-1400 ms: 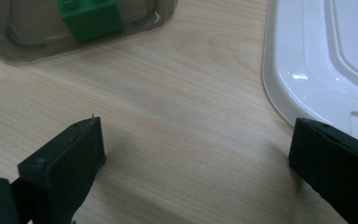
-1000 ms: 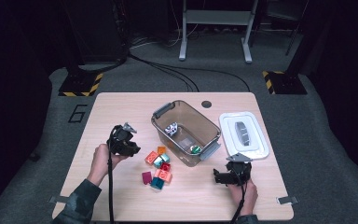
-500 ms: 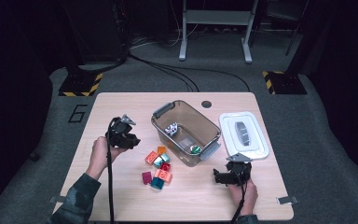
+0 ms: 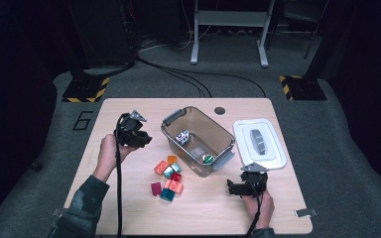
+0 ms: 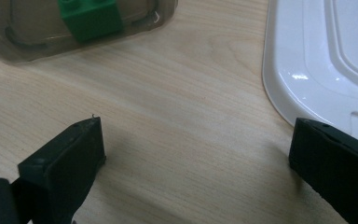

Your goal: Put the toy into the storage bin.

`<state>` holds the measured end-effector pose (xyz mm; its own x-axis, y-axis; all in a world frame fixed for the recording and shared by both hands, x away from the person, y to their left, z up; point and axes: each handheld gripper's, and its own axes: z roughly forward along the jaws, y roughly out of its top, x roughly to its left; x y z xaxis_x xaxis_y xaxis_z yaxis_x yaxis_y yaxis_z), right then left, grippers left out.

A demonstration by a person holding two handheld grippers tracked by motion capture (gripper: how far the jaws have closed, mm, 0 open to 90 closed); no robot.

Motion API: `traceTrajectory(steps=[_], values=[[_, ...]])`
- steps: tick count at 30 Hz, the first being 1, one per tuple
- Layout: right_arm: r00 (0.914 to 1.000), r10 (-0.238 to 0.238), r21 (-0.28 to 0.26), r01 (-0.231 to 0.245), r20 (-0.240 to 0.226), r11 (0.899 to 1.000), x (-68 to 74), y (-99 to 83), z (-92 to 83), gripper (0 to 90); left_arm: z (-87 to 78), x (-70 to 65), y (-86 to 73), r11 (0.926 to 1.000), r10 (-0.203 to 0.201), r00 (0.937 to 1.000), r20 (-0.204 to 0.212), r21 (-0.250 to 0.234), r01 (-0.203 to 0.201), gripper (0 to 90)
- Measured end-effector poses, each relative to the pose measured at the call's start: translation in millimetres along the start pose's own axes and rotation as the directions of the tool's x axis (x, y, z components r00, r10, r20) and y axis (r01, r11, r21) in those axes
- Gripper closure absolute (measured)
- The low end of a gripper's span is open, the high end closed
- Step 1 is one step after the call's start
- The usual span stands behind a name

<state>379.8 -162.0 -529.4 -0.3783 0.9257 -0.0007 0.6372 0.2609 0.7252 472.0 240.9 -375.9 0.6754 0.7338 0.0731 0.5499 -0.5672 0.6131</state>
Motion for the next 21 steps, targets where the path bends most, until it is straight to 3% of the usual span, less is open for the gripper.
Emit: traceTrajectory(steps=[13,21], values=[[1.0000,0.000,0.000,0.000,0.000,1.000,0.0,0.0,0.0,2.6,-5.9,-4.1,26.7,0.9991,0.036,0.9992,-0.017,-0.019,-0.036,66.3],[1.0000,0.000,0.000,0.000,0.000,1.000,0.0,0.0,0.0,2.6,-6.2,-6.7,47.3,0.9980,0.056,0.9984,-0.008,-0.029,-0.057,66.3]])
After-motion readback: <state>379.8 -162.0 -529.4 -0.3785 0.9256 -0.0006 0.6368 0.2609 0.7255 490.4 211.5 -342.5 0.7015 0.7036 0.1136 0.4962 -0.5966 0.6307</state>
